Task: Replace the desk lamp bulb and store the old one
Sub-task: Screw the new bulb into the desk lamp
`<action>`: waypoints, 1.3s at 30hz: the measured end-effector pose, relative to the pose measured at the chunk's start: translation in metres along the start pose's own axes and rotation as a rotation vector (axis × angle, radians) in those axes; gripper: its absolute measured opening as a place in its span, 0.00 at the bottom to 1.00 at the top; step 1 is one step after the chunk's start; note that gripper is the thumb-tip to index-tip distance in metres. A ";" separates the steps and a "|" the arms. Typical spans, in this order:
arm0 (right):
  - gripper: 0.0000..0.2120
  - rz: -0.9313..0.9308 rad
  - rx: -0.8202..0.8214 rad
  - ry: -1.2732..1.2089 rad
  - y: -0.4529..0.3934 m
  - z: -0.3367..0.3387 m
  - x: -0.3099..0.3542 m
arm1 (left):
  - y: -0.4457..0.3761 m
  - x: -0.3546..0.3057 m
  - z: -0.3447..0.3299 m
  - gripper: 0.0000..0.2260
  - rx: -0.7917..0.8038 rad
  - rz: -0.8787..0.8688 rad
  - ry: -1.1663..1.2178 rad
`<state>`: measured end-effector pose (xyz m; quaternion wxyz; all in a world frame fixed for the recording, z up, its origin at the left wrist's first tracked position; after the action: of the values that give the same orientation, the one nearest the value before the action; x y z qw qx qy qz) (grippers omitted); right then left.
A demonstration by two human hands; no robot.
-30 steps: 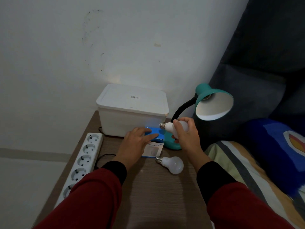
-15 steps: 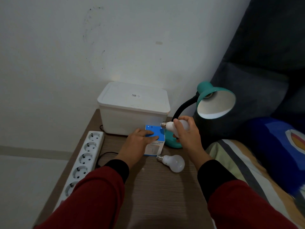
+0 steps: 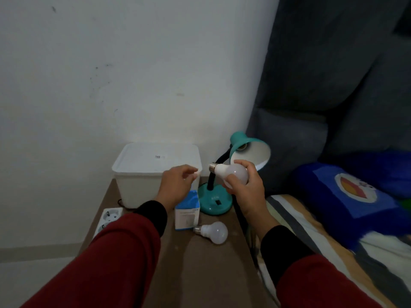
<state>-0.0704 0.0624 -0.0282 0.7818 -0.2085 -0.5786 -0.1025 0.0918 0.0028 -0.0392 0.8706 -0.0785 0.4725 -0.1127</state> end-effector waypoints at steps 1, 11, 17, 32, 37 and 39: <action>0.16 0.015 -0.054 -0.001 0.000 0.008 0.002 | -0.004 -0.014 -0.001 0.11 -0.023 -0.027 0.024; 0.25 -0.117 -0.267 0.087 -0.030 0.038 -0.016 | -0.042 -0.098 -0.051 0.18 0.055 -0.230 0.078; 0.29 -0.127 -0.204 0.079 -0.049 0.024 -0.019 | -0.056 -0.092 -0.060 0.17 0.045 -0.287 0.046; 0.24 -0.193 -0.204 -0.036 -0.061 -0.002 -0.016 | -0.063 -0.075 -0.046 0.17 0.066 -0.379 -0.008; 0.28 -0.344 -0.200 -0.294 -0.058 -0.012 -0.012 | -0.063 -0.074 -0.039 0.16 0.053 -0.376 -0.001; 0.28 -0.369 -0.188 -0.352 -0.056 -0.015 -0.013 | -0.062 -0.075 -0.039 0.16 0.059 -0.360 0.011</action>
<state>-0.0839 0.0044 -0.0321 0.6145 -0.1861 -0.7217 -0.2587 0.0117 -0.0375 0.0148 0.8357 -0.1357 0.4521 -0.2807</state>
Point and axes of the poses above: each hand's wrist, its own y-axis away from the middle knuckle, its own z-axis out of the back of the hand, x = y × z, the point moved 1 cm from there along -y, towards the middle knuckle, and after that the axes turned 7 degrees about y, right-handed, at the moved point
